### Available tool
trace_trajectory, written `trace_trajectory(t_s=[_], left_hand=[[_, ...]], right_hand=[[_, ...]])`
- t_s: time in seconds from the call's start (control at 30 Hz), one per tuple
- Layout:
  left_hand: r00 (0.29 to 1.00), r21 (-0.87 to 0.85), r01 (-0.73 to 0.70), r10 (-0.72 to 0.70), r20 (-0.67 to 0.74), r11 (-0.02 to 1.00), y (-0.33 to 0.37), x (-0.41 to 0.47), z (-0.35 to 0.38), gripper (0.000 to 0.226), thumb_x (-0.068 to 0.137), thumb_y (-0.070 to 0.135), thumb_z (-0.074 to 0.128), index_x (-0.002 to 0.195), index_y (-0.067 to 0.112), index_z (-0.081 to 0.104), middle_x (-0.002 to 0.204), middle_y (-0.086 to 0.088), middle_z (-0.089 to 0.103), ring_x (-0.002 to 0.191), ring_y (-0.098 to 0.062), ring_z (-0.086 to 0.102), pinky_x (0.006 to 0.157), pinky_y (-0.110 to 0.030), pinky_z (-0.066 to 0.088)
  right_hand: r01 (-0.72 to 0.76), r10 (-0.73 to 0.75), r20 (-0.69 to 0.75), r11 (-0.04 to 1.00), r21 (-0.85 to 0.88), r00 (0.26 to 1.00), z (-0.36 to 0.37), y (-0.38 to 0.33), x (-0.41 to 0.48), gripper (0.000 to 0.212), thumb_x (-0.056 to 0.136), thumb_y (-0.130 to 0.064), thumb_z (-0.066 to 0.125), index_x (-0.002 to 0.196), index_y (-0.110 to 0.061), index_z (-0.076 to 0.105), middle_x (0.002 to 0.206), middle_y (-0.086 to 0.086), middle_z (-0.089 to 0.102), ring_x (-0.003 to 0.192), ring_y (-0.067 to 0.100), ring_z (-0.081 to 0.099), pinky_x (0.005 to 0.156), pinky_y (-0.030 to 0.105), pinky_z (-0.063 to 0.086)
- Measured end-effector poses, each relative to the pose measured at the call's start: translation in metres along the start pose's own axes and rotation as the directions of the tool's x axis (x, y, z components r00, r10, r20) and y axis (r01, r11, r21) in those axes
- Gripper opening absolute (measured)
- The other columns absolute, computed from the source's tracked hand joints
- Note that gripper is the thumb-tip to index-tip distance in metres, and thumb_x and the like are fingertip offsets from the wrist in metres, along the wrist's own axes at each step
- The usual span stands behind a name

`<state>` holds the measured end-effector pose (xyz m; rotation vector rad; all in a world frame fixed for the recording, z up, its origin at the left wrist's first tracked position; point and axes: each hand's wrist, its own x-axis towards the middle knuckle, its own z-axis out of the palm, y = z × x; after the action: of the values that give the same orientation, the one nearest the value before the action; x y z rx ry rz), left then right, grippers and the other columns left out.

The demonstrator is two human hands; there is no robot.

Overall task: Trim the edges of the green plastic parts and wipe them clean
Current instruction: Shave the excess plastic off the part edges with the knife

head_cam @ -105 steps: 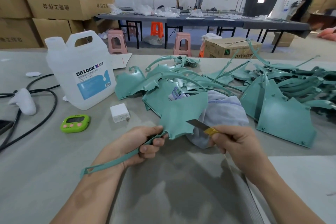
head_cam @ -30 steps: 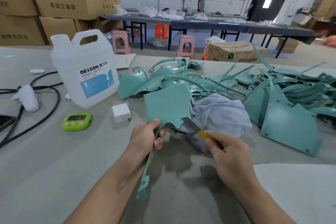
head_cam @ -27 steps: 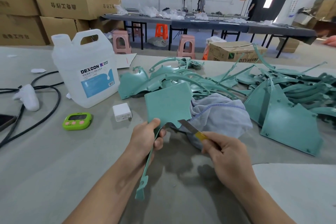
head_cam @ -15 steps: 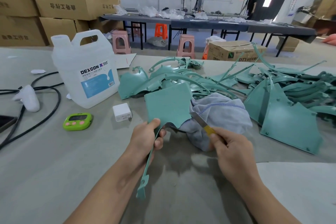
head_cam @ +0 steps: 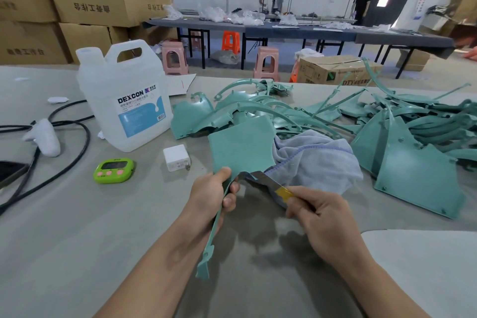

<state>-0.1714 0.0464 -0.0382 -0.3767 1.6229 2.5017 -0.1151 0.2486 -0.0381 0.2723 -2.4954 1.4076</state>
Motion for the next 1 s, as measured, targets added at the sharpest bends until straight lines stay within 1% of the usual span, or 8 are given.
trace_trajectory(t_s=[0.17, 0.3, 0.4, 0.47, 0.57, 0.7, 0.87, 1.0], left_hand=[[1.000, 0.010, 0.004, -0.004, -0.016, 1.000, 0.000, 0.001, 0.000, 0.016, 0.104, 0.014, 0.045, 0.093, 0.006, 0.053, 0.057, -0.005, 0.048, 0.036, -0.011, 0.028, 0.034, -0.020, 0.021], [1.000, -0.002, 0.008, -0.008, -0.002, 1.000, 0.000, 0.002, -0.001, 0.016, 0.104, 0.014, 0.044, 0.094, 0.006, 0.054, 0.057, -0.005, 0.048, 0.036, -0.011, 0.028, 0.033, -0.020, 0.022], [1.000, 0.008, 0.012, -0.012, 0.001, 1.000, 0.000, 0.002, -0.002, 0.016, 0.104, 0.015, 0.044, 0.095, 0.005, 0.054, 0.058, -0.005, 0.048, 0.037, -0.012, 0.028, 0.034, -0.020, 0.022], [1.000, 0.010, 0.008, -0.008, -0.003, 1.000, 0.001, 0.002, -0.001, 0.016, 0.104, 0.015, 0.044, 0.096, 0.005, 0.054, 0.058, -0.005, 0.048, 0.037, -0.012, 0.028, 0.034, -0.020, 0.021], [1.000, -0.001, 0.009, -0.009, 0.010, 1.000, 0.002, 0.000, 0.000, 0.015, 0.105, 0.014, 0.044, 0.095, 0.005, 0.051, 0.059, -0.005, 0.047, 0.036, -0.011, 0.028, 0.034, -0.020, 0.021], [1.000, -0.006, 0.025, -0.024, 0.019, 1.000, 0.004, -0.001, -0.001, 0.016, 0.105, 0.015, 0.043, 0.096, 0.005, 0.051, 0.060, -0.005, 0.047, 0.036, -0.010, 0.029, 0.034, -0.020, 0.021], [0.998, -0.014, 0.042, -0.042, 0.046, 0.999, 0.004, 0.000, -0.002, 0.018, 0.105, 0.016, 0.043, 0.094, 0.005, 0.052, 0.058, -0.004, 0.048, 0.035, -0.010, 0.030, 0.033, -0.020, 0.023], [0.999, 0.044, 0.030, -0.031, 0.020, 0.999, 0.002, 0.000, -0.002, 0.018, 0.103, 0.016, 0.046, 0.093, 0.004, 0.054, 0.058, -0.005, 0.051, 0.036, -0.012, 0.030, 0.034, -0.021, 0.024]], right_hand=[[-0.007, 0.006, -0.057, 1.000, -0.016, 0.998, 0.001, 0.000, 0.002, 0.040, 0.095, -0.012, 0.069, 0.072, -0.046, 0.069, 0.058, -0.013, 0.060, 0.052, 0.003, 0.048, 0.053, 0.011, 0.034], [0.012, -0.012, -0.032, 1.000, 0.009, 0.999, 0.002, 0.000, -0.001, 0.036, 0.095, -0.011, 0.068, 0.081, -0.043, 0.073, 0.062, -0.012, 0.063, 0.053, 0.002, 0.050, 0.054, 0.009, 0.036], [0.002, -0.003, -0.084, 1.000, -0.005, 0.996, -0.001, 0.003, 0.003, 0.043, 0.094, -0.010, 0.069, 0.073, -0.047, 0.070, 0.058, -0.014, 0.060, 0.050, 0.001, 0.048, 0.052, 0.009, 0.035], [0.004, -0.003, -0.076, 1.000, 0.020, 0.997, -0.003, 0.007, 0.004, 0.034, 0.094, -0.011, 0.069, 0.078, -0.042, 0.073, 0.059, -0.012, 0.061, 0.049, 0.002, 0.047, 0.053, 0.011, 0.036], [-0.004, 0.004, 0.031, 1.000, -0.006, 1.000, -0.002, 0.010, 0.000, 0.014, 0.093, -0.021, 0.067, 0.086, -0.030, 0.074, 0.057, -0.011, 0.058, 0.049, 0.004, 0.043, 0.052, 0.021, 0.037], [0.004, -0.001, -0.130, 1.000, 0.021, 0.991, -0.009, 0.010, 0.006, 0.039, 0.094, -0.010, 0.069, 0.089, -0.048, 0.074, 0.062, -0.013, 0.064, 0.050, 0.003, 0.050, 0.052, 0.010, 0.036], [0.015, -0.015, -0.067, 1.000, 0.005, 0.998, -0.007, 0.011, 0.002, 0.032, 0.094, -0.009, 0.069, 0.087, -0.040, 0.075, 0.060, -0.011, 0.062, 0.047, 0.004, 0.044, 0.051, 0.016, 0.038], [-0.020, 0.003, -0.197, 0.996, -0.083, 0.980, -0.011, 0.012, 0.008, 0.041, 0.097, -0.014, 0.065, 0.076, -0.050, 0.068, 0.056, -0.015, 0.060, 0.051, 0.007, 0.051, 0.053, 0.014, 0.036]])
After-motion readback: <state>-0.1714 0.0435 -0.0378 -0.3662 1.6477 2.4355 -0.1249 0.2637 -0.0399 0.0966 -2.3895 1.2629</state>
